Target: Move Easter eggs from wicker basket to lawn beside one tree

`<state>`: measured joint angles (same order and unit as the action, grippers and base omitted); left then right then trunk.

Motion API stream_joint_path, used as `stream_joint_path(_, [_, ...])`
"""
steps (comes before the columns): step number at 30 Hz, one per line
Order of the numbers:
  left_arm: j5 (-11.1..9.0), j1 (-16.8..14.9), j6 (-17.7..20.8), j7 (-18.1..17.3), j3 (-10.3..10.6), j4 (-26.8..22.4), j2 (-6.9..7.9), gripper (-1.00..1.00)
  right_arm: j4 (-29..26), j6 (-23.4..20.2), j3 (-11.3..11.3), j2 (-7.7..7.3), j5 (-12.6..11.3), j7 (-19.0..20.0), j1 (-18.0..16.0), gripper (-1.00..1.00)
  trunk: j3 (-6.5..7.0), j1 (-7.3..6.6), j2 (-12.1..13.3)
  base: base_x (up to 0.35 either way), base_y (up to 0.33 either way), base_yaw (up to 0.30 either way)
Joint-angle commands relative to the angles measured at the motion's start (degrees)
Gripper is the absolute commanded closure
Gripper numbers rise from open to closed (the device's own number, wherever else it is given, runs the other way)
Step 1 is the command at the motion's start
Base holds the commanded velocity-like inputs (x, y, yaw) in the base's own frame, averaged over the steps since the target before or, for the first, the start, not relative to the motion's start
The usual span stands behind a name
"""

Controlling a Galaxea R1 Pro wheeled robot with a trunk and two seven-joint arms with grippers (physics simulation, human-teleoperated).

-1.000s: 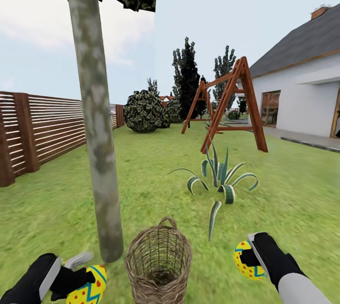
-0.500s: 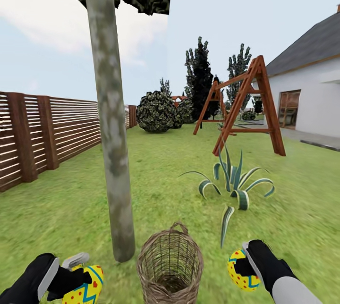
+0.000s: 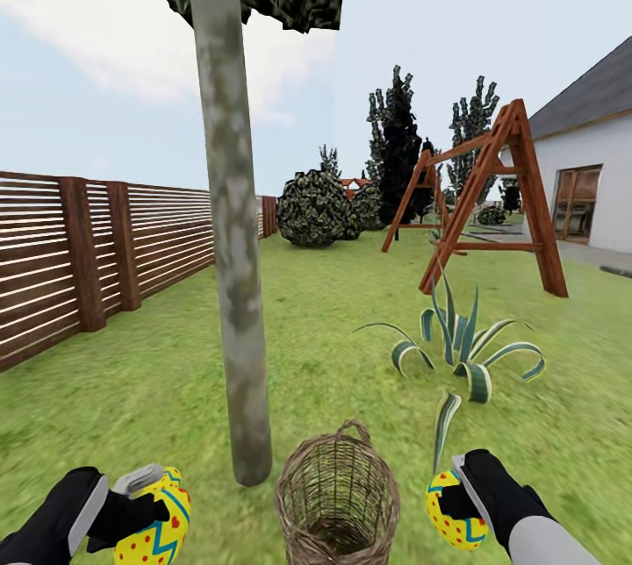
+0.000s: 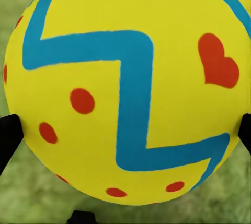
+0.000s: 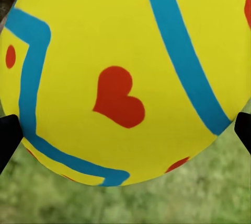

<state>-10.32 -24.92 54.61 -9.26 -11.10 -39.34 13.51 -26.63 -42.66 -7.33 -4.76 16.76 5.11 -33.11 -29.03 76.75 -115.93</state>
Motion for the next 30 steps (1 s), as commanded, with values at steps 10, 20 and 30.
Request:
stream_joint_path(10, [-0.05,-0.04,-1.87,-0.79,0.25,0.05,-0.52,1.00,-0.17,-0.23,-0.47,-0.14,0.56,0.52,-0.03,1.00,-0.07,-0.01,-0.04,-0.141,0.238,0.000])
stream_joint_path(20, [-0.05,-0.04,-1.96,-0.92,0.29,0.04,-0.72,1.00,-0.49,0.12,-0.59,-0.25,0.56,0.52,-0.03,1.00,-0.07,-0.01,-0.04,-0.141,0.308,-0.113])
stream_joint_path(30, [-0.12,-0.04,-1.96,-0.94,0.29,0.05,-0.86,1.00,-0.35,0.12,-0.59,-0.25,0.56,0.52,-0.03,1.00,-0.07,-0.01,-0.04,-0.116,0.313,-0.203])
